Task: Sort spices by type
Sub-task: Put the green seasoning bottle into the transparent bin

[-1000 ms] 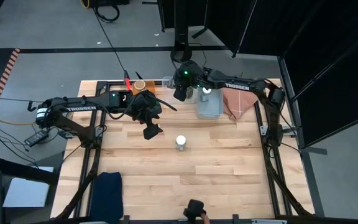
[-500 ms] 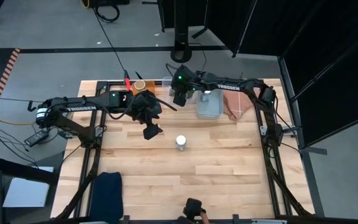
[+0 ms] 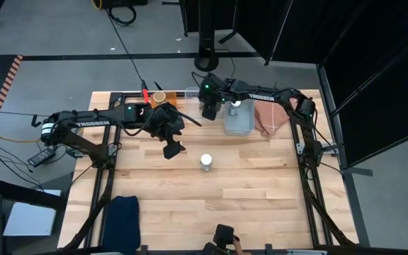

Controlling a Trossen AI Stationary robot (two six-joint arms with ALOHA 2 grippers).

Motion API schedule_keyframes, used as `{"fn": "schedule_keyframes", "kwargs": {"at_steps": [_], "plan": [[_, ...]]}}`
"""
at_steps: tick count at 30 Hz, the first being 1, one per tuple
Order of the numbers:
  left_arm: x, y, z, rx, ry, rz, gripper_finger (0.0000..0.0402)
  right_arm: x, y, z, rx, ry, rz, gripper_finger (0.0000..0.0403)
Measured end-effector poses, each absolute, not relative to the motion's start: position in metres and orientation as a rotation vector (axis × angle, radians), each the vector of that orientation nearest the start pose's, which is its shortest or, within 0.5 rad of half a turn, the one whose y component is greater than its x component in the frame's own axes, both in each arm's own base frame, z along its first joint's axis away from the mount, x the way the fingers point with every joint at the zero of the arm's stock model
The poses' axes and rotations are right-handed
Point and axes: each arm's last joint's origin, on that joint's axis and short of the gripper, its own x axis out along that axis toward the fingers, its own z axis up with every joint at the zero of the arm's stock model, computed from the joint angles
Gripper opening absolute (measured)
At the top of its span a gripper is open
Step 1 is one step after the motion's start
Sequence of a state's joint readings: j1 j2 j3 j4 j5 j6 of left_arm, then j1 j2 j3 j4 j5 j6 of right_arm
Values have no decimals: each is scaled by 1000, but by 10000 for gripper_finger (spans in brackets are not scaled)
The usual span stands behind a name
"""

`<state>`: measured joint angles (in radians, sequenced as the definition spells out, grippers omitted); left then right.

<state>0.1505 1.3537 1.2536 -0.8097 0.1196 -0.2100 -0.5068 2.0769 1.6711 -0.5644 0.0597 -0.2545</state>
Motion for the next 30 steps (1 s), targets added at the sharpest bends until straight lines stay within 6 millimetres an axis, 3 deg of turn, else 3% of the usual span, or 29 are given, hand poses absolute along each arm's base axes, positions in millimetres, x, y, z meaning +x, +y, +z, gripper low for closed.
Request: {"fn": "schedule_keyframes", "kwargs": {"at_steps": [30], "plan": [[270, 38, 320, -289, 894, 128, 355, 389, -217, 210, -32, 1082, -313, 232]]}}
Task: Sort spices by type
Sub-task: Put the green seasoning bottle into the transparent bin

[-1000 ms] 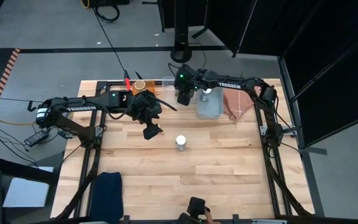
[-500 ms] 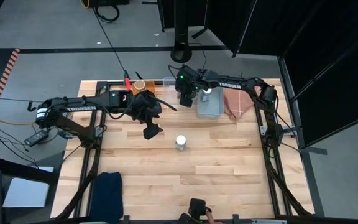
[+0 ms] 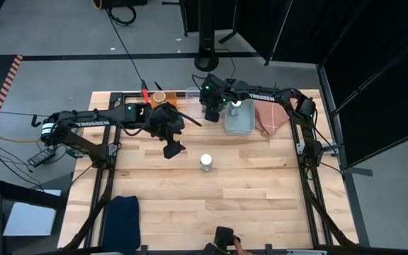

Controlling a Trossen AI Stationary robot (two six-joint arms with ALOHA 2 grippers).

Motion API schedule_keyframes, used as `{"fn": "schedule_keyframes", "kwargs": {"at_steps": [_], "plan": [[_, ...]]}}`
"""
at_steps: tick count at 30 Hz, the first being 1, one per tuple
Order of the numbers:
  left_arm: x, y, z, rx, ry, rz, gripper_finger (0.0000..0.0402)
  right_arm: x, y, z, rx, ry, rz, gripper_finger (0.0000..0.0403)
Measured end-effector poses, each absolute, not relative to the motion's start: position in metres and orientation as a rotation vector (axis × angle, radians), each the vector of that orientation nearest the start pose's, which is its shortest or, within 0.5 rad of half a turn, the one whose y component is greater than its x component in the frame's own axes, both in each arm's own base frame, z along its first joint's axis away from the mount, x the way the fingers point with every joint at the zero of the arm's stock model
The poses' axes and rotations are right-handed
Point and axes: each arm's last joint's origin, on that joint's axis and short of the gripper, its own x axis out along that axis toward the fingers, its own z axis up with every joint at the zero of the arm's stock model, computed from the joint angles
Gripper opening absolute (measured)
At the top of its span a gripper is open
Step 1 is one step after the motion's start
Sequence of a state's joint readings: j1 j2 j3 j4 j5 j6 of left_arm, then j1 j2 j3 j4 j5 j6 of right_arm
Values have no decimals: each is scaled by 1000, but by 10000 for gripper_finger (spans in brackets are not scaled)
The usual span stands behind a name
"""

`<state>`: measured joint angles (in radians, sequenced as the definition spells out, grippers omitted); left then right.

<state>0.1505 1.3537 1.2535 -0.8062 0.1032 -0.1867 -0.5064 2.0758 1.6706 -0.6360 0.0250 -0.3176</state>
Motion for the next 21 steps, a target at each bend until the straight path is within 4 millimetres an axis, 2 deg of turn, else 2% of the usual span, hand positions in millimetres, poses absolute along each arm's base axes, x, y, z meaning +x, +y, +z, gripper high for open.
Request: {"fn": "schedule_keyframes", "kwargs": {"at_steps": [6, 21], "plan": [[270, 38, 321, -289, 894, 128, 355, 389, -217, 209, -32, 1082, -313, 242], [270, 38, 320, -286, 895, 126, 355, 388, -218, 213, -115, 1098, -367, 304]]}}
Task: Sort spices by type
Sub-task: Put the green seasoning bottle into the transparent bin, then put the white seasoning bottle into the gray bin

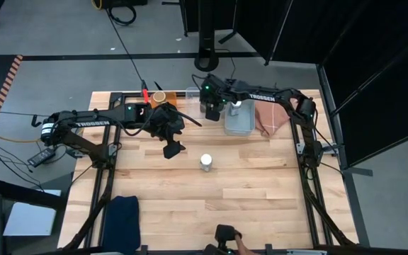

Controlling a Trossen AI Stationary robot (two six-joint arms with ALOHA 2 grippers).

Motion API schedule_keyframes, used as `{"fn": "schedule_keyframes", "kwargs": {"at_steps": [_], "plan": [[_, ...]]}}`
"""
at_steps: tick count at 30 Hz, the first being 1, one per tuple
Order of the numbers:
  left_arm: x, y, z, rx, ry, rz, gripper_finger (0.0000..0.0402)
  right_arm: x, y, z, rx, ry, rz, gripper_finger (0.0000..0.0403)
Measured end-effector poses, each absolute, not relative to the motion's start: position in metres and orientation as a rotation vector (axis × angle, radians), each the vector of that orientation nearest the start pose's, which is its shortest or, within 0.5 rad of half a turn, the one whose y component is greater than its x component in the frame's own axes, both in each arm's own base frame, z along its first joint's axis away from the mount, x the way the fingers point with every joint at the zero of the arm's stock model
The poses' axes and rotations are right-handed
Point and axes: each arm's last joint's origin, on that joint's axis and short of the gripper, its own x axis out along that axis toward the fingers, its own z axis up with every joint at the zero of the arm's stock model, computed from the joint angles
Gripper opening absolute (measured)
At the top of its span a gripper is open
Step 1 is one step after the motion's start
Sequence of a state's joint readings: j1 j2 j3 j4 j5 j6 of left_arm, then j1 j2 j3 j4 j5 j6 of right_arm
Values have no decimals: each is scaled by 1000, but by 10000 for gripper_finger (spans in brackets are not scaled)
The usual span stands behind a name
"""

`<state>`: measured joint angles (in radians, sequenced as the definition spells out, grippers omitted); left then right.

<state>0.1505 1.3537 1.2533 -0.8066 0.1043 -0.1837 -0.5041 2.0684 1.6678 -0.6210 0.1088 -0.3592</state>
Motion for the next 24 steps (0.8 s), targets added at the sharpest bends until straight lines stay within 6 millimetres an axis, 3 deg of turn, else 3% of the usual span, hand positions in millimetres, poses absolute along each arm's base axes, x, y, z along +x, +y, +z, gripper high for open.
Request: {"fn": "schedule_keyframes", "kwargs": {"at_steps": [7, 13, 20, 24], "plan": [[270, 38, 320, -285, 895, 128, 355, 393, -221, 247, -134, 1057, -378, 321], [270, 38, 321, -256, 895, 119, 355, 389, -218, 302, -192, 1075, -337, 331], [270, 38, 321, -85, 897, 40, 355, 354, -197, 388, -268, 1133, -258, 329], [276, 38, 320, -21, 867, -8, 355, 313, -170, 427, -296, 1040, -236, 331]]}}
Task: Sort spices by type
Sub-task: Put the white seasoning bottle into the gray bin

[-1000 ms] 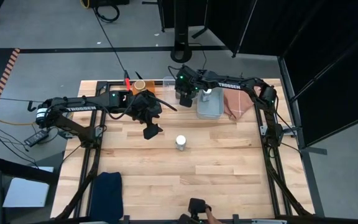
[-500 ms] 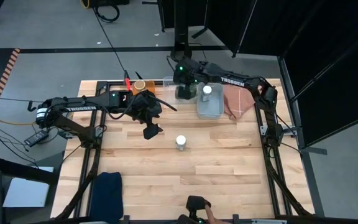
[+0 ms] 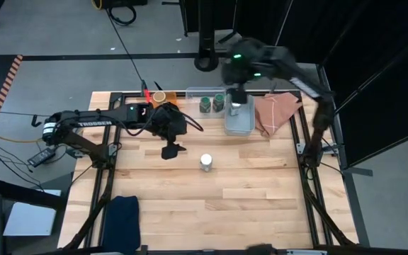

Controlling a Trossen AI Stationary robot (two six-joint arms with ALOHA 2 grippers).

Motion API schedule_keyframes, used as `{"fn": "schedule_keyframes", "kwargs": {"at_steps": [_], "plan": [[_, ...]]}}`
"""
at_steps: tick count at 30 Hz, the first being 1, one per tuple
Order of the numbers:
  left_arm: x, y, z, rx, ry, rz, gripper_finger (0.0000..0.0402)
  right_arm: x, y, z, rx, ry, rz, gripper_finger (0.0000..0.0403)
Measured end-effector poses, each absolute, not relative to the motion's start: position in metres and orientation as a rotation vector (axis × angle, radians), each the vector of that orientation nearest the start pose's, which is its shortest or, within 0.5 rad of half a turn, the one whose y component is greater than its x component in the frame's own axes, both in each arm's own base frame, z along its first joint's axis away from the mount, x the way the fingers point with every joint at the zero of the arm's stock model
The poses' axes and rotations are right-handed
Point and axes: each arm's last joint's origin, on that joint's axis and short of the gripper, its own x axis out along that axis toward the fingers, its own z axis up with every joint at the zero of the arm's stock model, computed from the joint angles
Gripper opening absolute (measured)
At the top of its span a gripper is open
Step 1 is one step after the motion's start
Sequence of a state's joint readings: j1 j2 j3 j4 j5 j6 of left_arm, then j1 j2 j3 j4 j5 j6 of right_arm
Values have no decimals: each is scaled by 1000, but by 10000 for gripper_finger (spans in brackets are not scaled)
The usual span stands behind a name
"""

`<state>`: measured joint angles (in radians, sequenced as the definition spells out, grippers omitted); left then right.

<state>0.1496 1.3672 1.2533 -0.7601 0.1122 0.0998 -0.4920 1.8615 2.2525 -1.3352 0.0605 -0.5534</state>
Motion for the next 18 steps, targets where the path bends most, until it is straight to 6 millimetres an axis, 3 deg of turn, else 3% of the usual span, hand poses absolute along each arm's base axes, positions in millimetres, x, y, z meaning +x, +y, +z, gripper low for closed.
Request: {"fn": "schedule_keyframes", "kwargs": {"at_steps": [9, 18], "plan": [[310, 37, 290, -23, 873, -156, 355, 216, -107, 511, -194, 726, -339, 327], [340, 31, 268, 44, 812, -267, 355, 137, -60, 547, -55, 486, -394, 324]]}}
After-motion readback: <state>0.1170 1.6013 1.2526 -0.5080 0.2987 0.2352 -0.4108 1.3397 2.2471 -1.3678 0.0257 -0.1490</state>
